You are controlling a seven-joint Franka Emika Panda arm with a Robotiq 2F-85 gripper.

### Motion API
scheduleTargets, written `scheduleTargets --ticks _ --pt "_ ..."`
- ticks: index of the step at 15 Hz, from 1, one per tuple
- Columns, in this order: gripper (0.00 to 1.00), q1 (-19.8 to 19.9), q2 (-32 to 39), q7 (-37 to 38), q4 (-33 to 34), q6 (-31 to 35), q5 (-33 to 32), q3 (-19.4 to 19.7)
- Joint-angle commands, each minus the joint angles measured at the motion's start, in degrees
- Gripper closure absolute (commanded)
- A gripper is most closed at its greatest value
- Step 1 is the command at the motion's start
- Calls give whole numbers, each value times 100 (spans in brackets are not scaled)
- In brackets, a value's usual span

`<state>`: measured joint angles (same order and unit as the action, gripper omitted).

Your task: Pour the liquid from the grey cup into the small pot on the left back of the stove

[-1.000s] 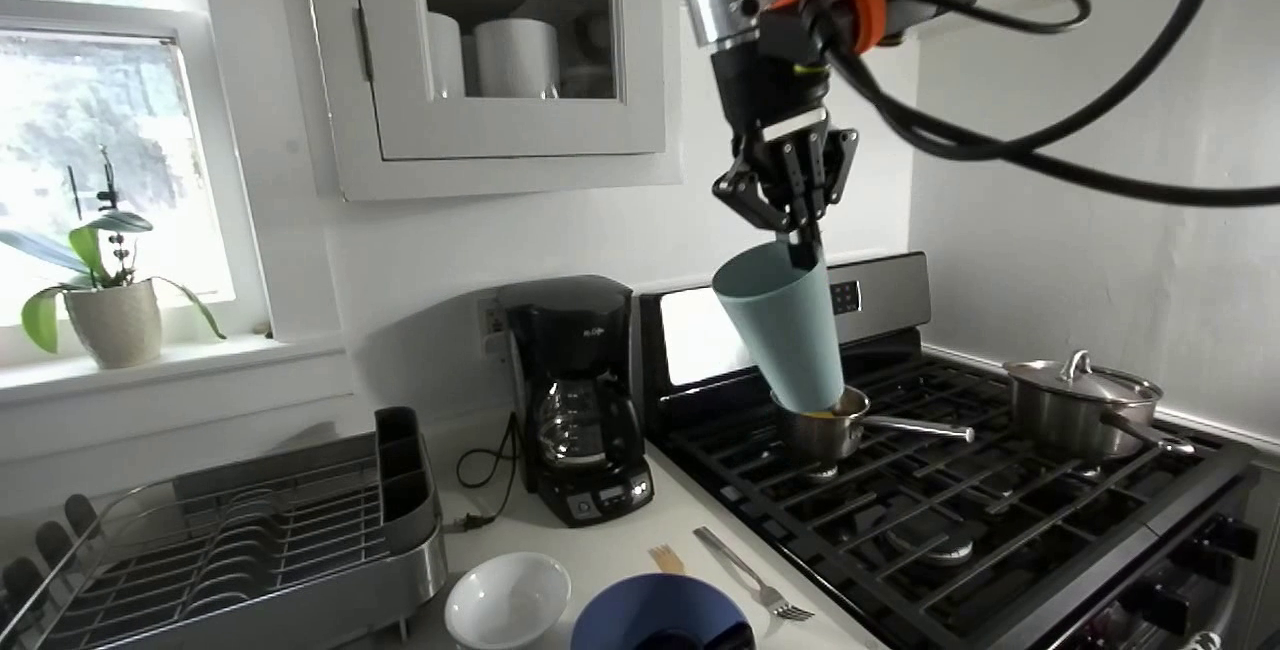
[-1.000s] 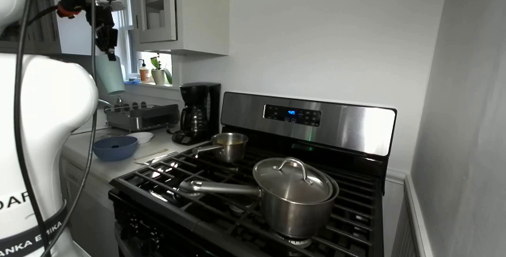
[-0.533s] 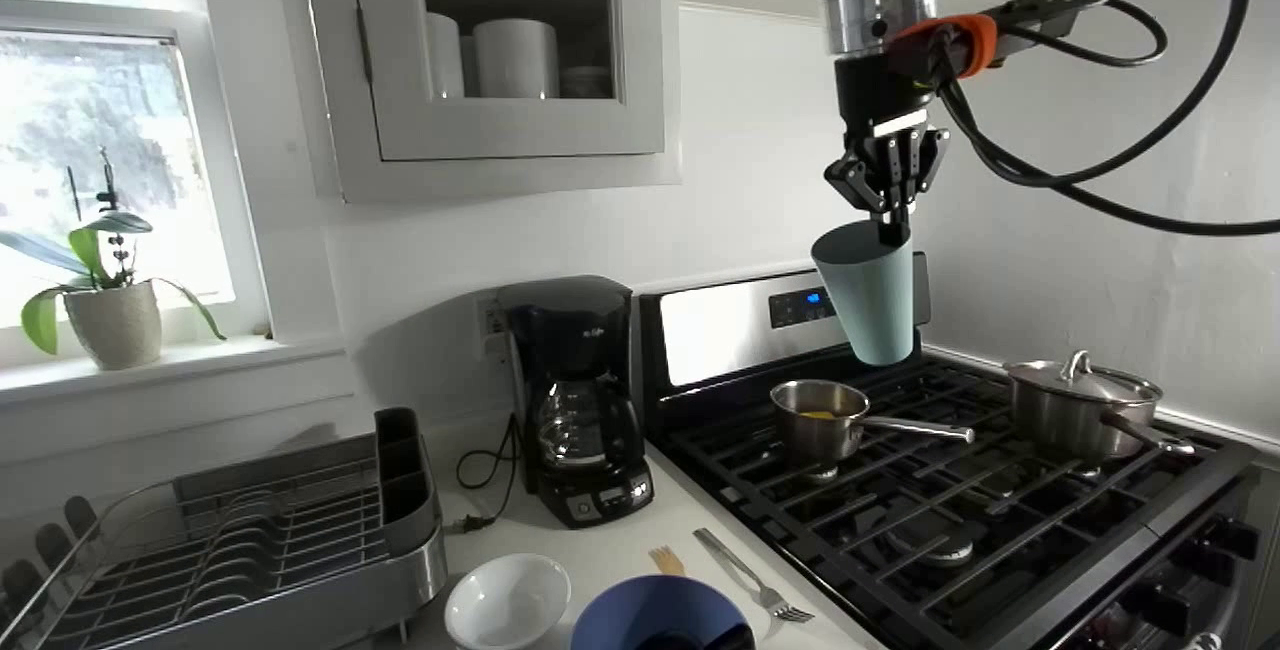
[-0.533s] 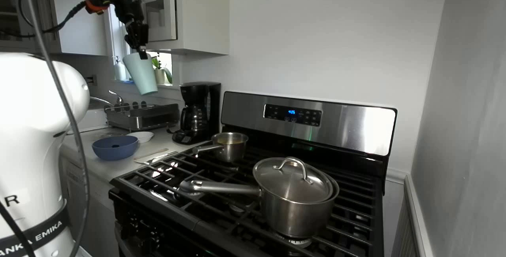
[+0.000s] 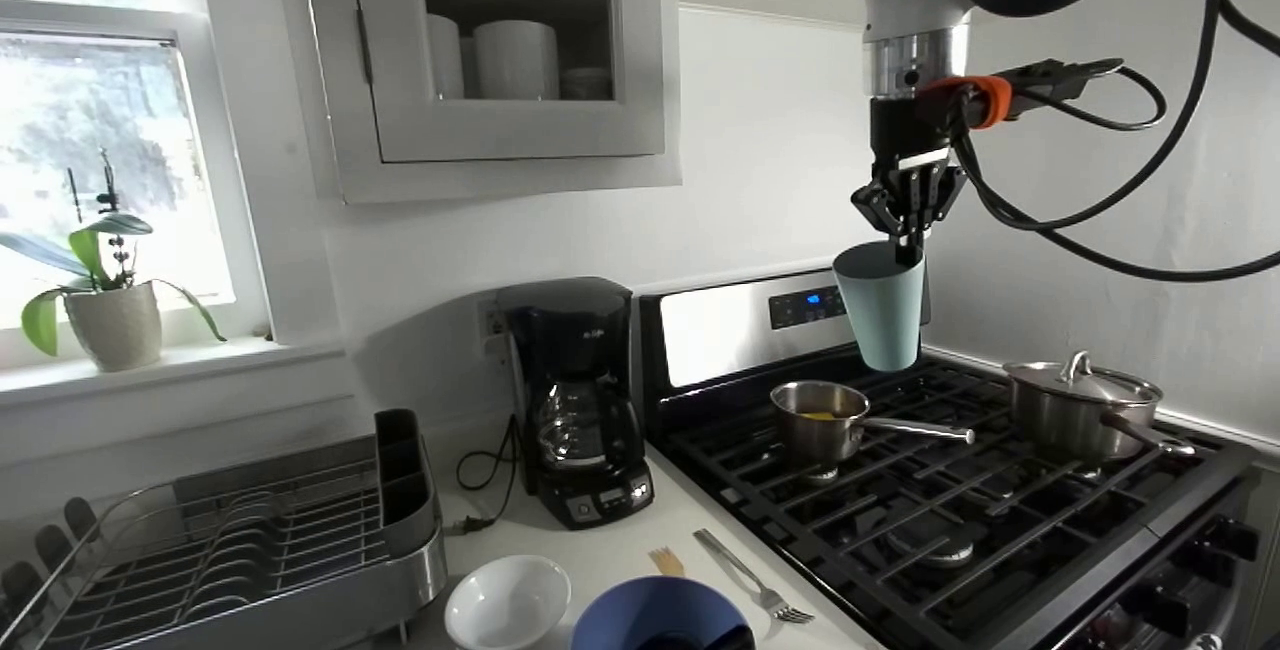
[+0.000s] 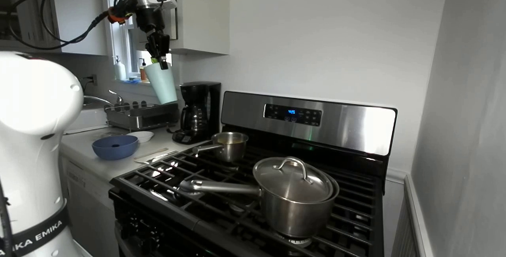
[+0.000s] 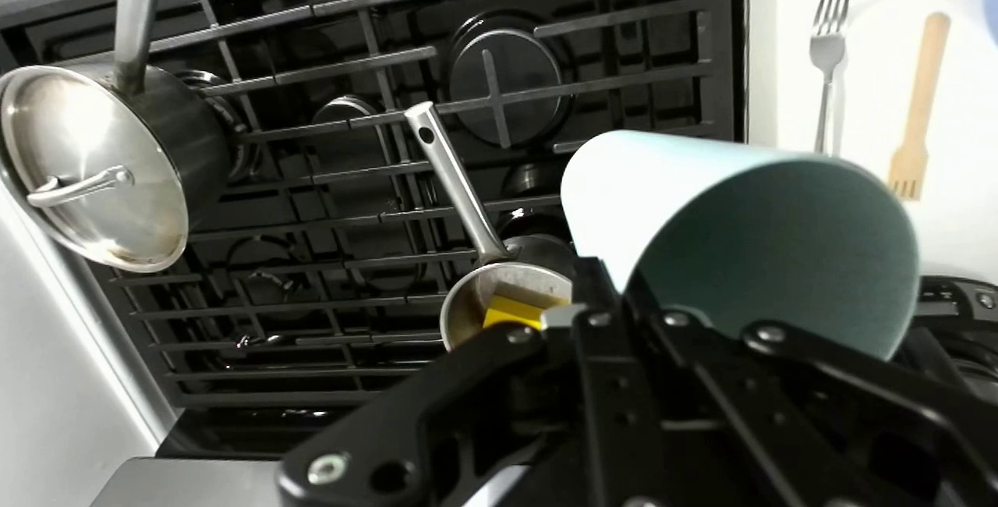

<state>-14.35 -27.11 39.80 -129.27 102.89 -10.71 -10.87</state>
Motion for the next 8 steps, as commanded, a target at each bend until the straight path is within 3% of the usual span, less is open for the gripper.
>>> scheduleTargets --ticks 1,4,8 --pt "96 286 -26 -102 14 4 118 -241" --pt "98 304 45 -168 85 17 163 -183" --pt "99 717 234 -321 298 256 4 12"
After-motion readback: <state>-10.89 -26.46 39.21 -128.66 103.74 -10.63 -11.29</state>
